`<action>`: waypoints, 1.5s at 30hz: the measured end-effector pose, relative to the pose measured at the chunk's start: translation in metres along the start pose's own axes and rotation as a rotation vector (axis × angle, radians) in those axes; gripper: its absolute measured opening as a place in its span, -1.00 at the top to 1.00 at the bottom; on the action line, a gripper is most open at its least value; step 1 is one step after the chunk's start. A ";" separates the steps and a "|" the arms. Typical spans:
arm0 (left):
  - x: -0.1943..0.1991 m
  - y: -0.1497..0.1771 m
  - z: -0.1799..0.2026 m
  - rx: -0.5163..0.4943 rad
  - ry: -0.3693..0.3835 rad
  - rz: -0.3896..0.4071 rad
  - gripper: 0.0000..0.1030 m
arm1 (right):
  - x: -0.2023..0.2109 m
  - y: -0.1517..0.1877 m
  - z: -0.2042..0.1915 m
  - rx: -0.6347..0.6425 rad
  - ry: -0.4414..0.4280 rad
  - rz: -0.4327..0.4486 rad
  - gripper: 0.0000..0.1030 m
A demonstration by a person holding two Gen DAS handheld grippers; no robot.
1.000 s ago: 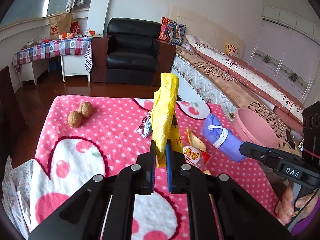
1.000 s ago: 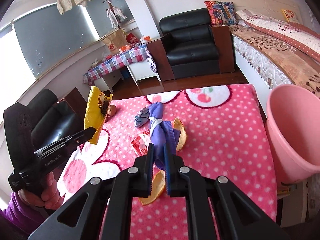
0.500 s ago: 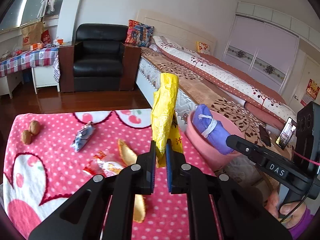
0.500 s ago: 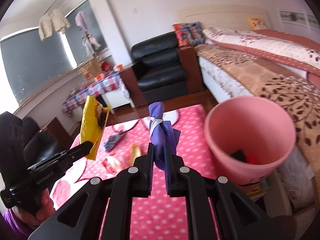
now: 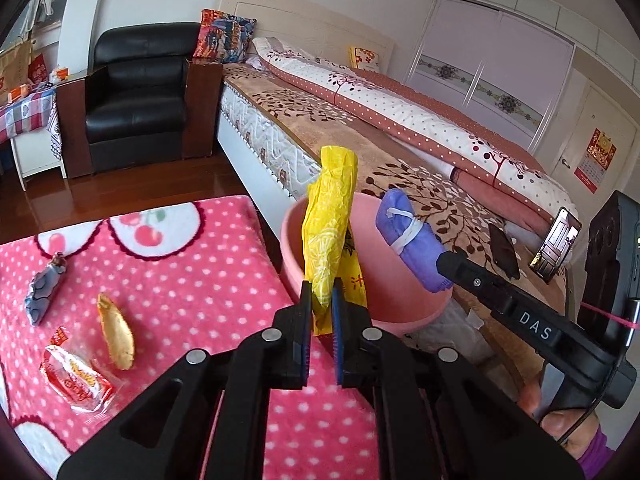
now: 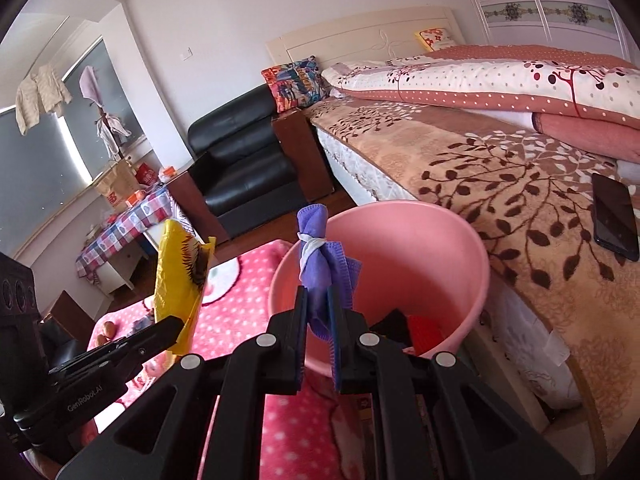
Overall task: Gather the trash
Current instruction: 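Carry the wrapper and cloth over the pink bucket and open both tools, then move both tools back over the snack bag and orange peel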
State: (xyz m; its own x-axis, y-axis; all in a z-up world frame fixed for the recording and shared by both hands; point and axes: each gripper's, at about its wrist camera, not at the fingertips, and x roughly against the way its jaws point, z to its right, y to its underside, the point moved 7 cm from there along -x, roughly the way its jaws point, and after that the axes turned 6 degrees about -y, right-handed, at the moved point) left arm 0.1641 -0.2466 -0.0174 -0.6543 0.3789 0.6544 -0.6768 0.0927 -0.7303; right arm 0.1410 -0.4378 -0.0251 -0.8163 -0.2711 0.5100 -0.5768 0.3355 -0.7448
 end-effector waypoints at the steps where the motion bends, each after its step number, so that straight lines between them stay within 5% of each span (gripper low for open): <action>1: -0.006 0.000 0.003 -0.006 0.001 -0.009 0.84 | -0.003 0.000 0.003 -0.003 0.005 -0.002 0.82; 16: -0.047 0.000 0.019 -0.023 -0.002 -0.065 0.83 | -0.031 0.001 0.027 -0.024 0.051 -0.039 0.79; 18: -0.047 -0.002 0.019 -0.028 -0.004 -0.058 0.63 | -0.031 0.000 0.027 -0.023 0.059 -0.031 0.76; 20: -0.045 -0.004 0.018 -0.040 -0.016 -0.041 0.20 | -0.032 -0.001 0.027 -0.020 0.056 -0.024 0.47; 25: -0.040 -0.007 0.017 -0.043 -0.025 -0.032 0.18 | -0.029 0.001 0.025 -0.033 0.045 -0.025 0.32; 35: 0.036 -0.024 -0.017 -0.014 -0.060 0.115 0.18 | -0.008 0.017 -0.027 0.046 -0.030 -0.036 0.16; 45: 0.126 -0.009 -0.106 0.070 -0.227 0.205 0.18 | -0.009 0.062 -0.109 0.148 -0.177 -0.140 0.14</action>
State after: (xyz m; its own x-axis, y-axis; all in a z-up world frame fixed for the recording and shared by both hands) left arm 0.1241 -0.1022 0.0508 -0.8327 0.1674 0.5278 -0.5394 -0.0306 -0.8415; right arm 0.1095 -0.3165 -0.0290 -0.7030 -0.4637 0.5392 -0.6627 0.1518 -0.7333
